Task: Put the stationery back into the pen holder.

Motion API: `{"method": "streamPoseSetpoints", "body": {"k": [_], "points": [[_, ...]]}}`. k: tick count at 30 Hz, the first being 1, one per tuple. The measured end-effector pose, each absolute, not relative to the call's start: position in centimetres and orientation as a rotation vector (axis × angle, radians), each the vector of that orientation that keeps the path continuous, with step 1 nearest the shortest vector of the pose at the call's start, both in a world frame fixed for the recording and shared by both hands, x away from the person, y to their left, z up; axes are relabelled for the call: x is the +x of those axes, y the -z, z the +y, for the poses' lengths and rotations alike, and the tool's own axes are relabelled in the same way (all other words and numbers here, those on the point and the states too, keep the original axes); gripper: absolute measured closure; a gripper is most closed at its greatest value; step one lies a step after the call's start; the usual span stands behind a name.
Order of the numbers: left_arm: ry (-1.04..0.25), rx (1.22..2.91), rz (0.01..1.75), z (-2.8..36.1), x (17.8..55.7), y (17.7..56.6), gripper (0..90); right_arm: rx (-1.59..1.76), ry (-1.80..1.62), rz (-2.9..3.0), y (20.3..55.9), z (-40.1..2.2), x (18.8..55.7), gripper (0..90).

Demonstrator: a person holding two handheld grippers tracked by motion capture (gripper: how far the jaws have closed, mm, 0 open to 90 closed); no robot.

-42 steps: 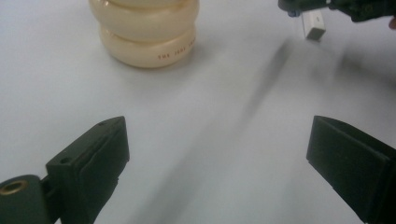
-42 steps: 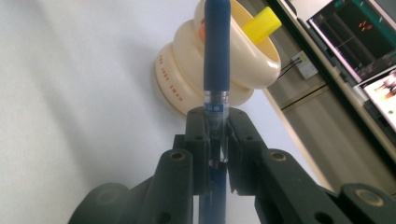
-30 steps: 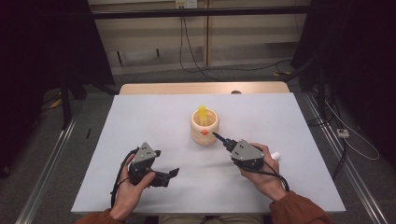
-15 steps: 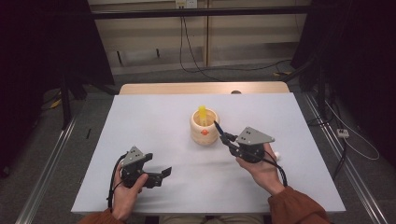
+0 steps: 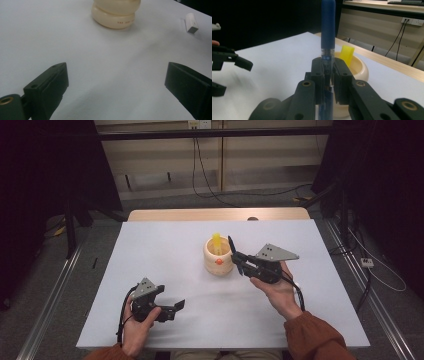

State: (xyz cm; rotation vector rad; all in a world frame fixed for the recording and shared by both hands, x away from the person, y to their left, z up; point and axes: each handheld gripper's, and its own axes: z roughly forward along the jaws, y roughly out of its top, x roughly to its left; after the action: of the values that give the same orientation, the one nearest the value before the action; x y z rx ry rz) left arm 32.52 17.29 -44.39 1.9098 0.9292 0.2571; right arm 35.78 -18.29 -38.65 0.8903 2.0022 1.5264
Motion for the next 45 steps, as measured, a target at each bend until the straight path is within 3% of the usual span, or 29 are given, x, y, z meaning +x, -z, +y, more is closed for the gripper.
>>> {"method": "streamPoseSetpoints", "body": {"k": [26,45], "points": [[-0.219,1.898,0.942,18.0,32.9,44.4,6.5,0.934,-1.668,1.885,35.4,-16.2,41.1,80.8],[-0.213,1.906,0.940,18.1,32.8,44.4,6.5,0.992,-1.625,1.870,38.6,-15.4,44.6,80.8]]}}
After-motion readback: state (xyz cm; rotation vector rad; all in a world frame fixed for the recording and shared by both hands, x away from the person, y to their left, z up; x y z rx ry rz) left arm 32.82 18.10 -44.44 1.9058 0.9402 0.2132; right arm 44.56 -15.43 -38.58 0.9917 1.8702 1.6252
